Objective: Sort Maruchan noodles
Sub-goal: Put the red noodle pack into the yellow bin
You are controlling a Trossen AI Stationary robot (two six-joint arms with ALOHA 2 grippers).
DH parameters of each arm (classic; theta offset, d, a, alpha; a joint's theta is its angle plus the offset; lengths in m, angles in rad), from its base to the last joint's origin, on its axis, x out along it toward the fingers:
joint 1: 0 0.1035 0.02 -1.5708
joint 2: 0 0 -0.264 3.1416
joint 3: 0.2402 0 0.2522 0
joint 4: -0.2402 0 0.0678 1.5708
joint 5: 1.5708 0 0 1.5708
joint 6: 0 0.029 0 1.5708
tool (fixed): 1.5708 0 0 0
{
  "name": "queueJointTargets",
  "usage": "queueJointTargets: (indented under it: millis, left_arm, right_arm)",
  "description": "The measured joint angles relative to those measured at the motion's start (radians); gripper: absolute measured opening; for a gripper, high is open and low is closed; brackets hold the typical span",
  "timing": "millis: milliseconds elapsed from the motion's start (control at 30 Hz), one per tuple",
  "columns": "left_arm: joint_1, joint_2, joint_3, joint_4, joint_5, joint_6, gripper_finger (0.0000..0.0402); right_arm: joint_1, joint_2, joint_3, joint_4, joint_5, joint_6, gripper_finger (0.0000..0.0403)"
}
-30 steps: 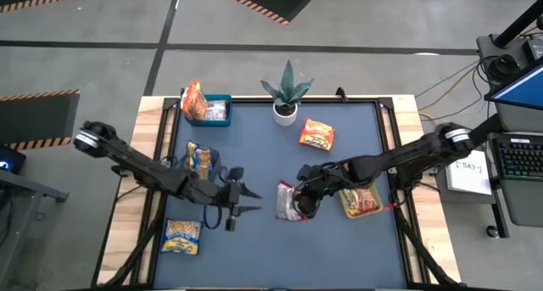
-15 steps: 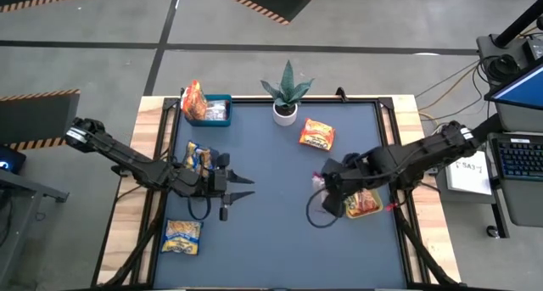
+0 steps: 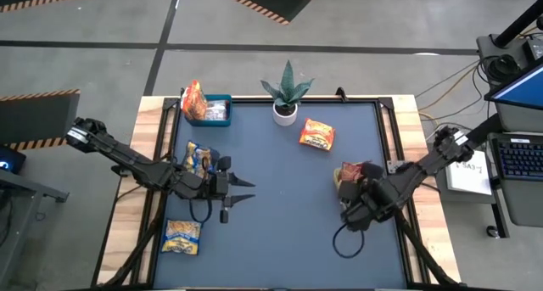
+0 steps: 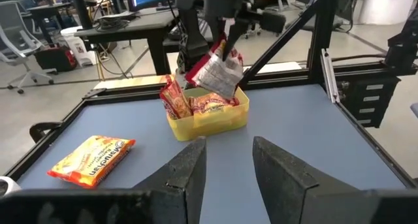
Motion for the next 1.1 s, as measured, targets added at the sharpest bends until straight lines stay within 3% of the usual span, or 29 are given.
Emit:
queueJointTargets:
  millis: [167,567,800,1100]
  left_arm:
    - [0.0,0.0,0.0,0.002,0.0,-0.003,0.0109]
    - [0.0,0.003,0.001,-0.001,0.0,-0.003,0.0109]
    - [0.0,0.003,0.001,-0.001,0.001,-0.003,0.0109]
    - [0.0,0.003,0.001,-0.001,0.001,-0.003,0.0109]
  right_arm:
    - [0.025,0.008,-0.028,0.001,0.038,-0.001,0.0036]
    - [0.016,0.007,-0.156,0.001,0.108,-0.202,0.0036]
    - [0.014,0.004,-0.202,0.0,0.094,-0.194,0.0036]
    - [0.012,0.002,-0.22,0.0,0.199,-0.089,0.0036]
